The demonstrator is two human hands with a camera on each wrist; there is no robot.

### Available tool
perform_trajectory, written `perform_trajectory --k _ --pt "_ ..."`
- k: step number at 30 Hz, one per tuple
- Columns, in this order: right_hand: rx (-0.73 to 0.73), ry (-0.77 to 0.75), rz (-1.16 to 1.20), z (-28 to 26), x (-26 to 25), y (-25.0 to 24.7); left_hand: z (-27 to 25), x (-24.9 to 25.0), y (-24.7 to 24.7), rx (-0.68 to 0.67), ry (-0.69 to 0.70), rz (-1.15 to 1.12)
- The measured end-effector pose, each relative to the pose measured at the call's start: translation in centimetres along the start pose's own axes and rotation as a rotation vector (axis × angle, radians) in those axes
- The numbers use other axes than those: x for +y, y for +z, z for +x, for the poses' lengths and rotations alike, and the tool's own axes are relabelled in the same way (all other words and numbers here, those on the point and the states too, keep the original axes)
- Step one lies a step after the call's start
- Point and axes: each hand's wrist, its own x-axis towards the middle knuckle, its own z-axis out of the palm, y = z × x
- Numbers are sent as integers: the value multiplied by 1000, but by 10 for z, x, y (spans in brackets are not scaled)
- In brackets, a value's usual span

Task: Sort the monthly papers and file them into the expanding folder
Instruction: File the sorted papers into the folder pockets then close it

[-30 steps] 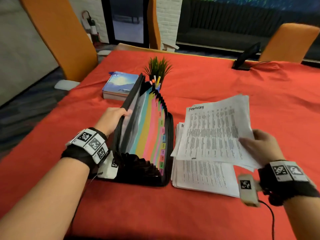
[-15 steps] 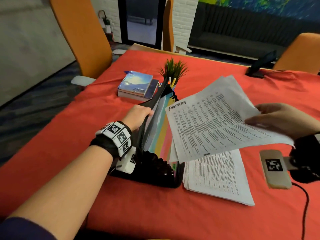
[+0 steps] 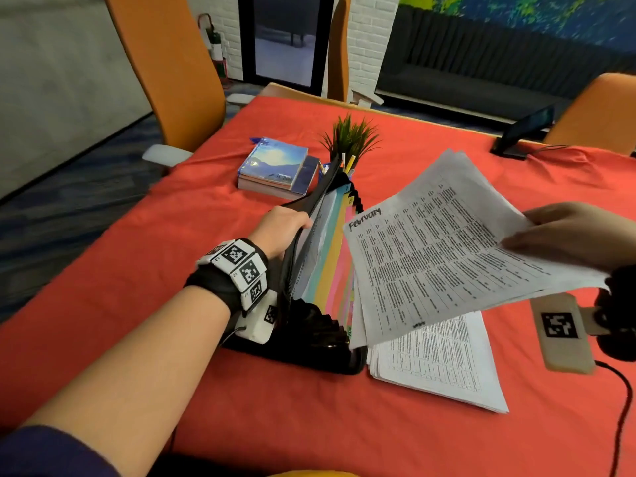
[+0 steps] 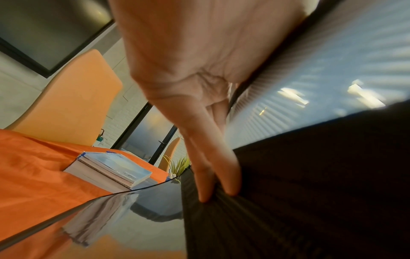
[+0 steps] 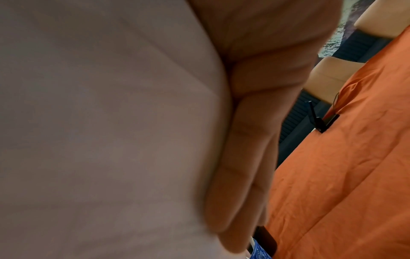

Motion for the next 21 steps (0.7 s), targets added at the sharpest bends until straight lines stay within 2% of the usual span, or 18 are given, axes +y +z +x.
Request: perform_trajectory --k 5,10,13,21 --pt "-13 22 -34 4 1 -1 -3 3 -2 -9 -46 -39" --pt "5 5 -56 4 -15 6 -2 6 1 -41 -21 -19" --pt "45 6 -94 15 -28 17 -3 6 4 -87 -22 40" --pt "197 -67 -40 44 -39 46 -2 9 3 -40 -64 54"
